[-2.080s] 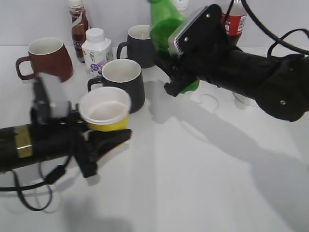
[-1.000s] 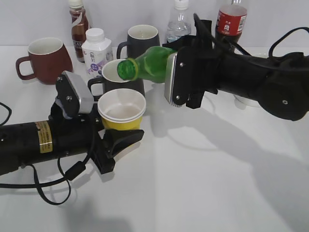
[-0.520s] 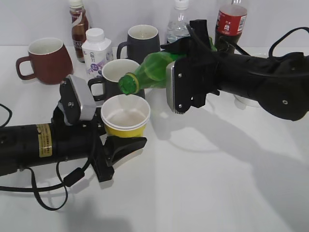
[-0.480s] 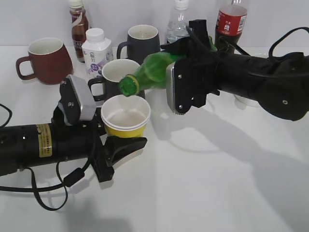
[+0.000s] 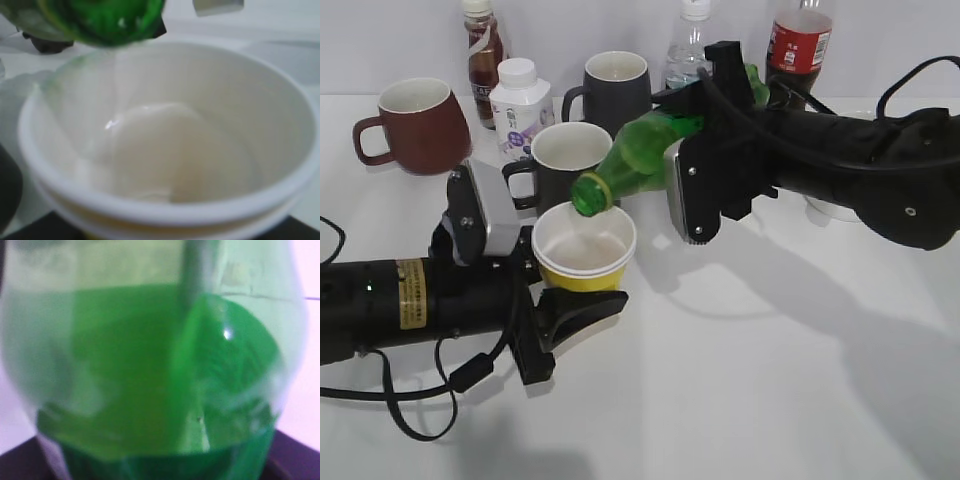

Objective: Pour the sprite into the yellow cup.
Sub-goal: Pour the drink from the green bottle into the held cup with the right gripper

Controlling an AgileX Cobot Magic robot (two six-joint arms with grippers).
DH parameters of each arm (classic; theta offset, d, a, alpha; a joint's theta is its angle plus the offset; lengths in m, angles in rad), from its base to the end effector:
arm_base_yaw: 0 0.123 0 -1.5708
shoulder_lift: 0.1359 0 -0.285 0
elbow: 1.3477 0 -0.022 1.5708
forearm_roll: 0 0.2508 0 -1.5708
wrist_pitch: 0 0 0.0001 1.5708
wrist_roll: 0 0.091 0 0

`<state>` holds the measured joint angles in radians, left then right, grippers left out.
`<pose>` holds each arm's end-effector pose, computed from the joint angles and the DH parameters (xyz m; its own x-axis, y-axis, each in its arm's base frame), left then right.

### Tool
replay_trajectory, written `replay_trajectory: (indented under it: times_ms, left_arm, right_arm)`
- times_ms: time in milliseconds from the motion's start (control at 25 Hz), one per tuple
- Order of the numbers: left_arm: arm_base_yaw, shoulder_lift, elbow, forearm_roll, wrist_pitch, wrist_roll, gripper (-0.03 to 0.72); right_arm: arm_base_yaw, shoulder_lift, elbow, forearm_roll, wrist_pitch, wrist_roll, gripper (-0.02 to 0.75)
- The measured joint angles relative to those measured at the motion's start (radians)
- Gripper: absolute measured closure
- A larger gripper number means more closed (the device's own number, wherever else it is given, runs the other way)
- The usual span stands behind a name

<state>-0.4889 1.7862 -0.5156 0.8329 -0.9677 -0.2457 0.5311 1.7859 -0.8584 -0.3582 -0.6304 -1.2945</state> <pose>0.2206 -0.1801 0.1379 -0.0689 0.3124 -0.9475 0.9320 0.3589 0.0506 0.3079 0.2027 0.1972 0.6721 -0.7398 -0.0324 -0.1940 -0.1336 -0.9719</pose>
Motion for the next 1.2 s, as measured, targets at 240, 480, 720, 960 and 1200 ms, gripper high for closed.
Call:
replay_trajectory:
  times_ms: [240, 480, 720, 960, 1200]
  left_arm:
    - [0.0, 0.0, 0.0, 0.009, -0.017, 0.0, 0.285]
    - [0.0, 0.0, 0.0, 0.043, -0.016, -0.001, 0.285]
    - [0.0, 0.0, 0.0, 0.051, 0.014, -0.004, 0.286]
    - [0.0, 0.0, 0.0, 0.051, 0.022, -0.004, 0.286]
    - [0.0, 0.0, 0.0, 0.052, 0.025, -0.004, 0.286]
  right_arm:
    - [0.0, 0.0, 0.0, 0.0, -0.001, -0.052, 0.301]
    - [0.0, 0.0, 0.0, 0.0, -0.002, -0.075, 0.301]
    - [0.0, 0.0, 0.0, 0.0, -0.002, -0.084, 0.301]
    - [0.0, 0.0, 0.0, 0.0, -0.002, -0.085, 0.301]
    - [0.0, 0.0, 0.0, 0.0, -0.002, -0.086, 0.301]
